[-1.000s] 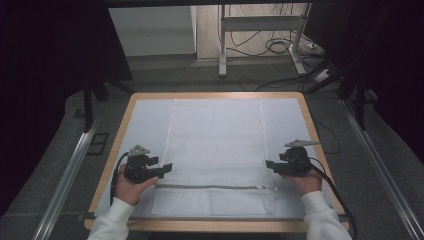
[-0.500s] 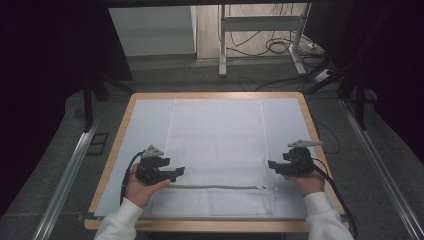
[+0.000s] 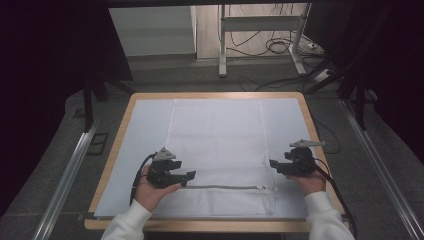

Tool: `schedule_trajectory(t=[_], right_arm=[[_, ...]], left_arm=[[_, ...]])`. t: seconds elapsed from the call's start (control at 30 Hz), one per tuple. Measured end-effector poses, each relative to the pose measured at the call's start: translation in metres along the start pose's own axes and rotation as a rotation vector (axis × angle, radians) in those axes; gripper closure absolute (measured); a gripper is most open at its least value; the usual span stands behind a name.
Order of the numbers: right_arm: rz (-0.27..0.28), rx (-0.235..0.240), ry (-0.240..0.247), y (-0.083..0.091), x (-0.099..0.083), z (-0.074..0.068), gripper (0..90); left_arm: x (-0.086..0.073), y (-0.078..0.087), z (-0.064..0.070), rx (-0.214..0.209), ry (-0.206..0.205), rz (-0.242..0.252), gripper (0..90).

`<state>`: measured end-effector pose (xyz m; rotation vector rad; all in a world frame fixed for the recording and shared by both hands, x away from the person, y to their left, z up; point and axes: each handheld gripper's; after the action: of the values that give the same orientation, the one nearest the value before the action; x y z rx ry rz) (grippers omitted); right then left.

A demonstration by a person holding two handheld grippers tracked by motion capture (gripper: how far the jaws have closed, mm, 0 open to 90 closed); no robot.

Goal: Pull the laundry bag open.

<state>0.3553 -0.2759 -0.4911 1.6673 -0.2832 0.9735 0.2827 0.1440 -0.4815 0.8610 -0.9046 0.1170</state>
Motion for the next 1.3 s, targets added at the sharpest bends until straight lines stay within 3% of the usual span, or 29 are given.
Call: schedule_trajectory(t=[0.37, 1.1, 1.3], right_arm=[[0.013, 0.006, 0.005, 0.004, 0.001, 0.001, 27.5], [0.026, 0.002, -0.003, 0.005, 0.003, 0.001, 28.0], [0.026, 0.001, -0.005, 0.005, 0.004, 0.001, 28.0]], left_arm=[[0.006, -0.012, 0.014, -0.024, 0.006, 0.012, 30.1], [0.015, -0.039, 0.041, -0.098, -0.029, -0.042, 30.6], [0.015, -0.041, 0.041, -0.099, -0.025, -0.04, 30.7]])
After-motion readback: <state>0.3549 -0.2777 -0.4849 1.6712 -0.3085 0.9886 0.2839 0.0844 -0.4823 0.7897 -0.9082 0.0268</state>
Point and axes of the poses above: each handheld gripper's, and its own axes: y roughly backward along the jaws, x roughly out of its top, z roughly to its right, and after that the axes turned 7 degrees about -x, right-handed
